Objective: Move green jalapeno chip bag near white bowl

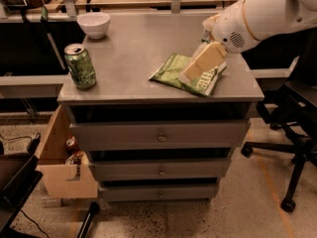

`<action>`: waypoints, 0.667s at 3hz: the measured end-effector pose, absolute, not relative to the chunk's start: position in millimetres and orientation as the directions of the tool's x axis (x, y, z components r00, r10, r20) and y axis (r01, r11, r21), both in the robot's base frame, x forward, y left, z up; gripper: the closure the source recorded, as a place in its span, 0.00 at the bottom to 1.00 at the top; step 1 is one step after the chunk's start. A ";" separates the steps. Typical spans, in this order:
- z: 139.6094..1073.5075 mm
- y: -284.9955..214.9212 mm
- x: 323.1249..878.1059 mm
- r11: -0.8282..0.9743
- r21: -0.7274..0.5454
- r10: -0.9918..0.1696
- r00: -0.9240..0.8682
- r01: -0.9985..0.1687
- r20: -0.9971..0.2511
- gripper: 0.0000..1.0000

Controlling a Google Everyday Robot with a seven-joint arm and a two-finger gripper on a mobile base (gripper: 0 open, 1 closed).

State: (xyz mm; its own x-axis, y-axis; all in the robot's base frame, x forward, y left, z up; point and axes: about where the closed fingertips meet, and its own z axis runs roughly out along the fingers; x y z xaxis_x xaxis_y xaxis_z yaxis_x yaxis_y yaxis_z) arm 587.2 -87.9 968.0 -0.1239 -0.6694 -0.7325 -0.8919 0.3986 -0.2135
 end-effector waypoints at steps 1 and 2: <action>945.6 -86.4 599.8 0.393 -0.209 -0.666 -0.121 -0.896 -0.736 0.00; 923.5 -91.5 616.1 0.384 -0.210 -0.663 -0.110 -0.899 -0.740 0.00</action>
Offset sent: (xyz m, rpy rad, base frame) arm 0.0496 -0.0144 -0.0709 0.0189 -0.0102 0.0254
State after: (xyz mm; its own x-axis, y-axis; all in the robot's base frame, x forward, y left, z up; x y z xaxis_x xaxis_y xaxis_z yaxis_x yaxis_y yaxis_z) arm 616.1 -91.5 923.5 -0.1102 -0.6631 -0.7403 -0.8988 0.3844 -0.2105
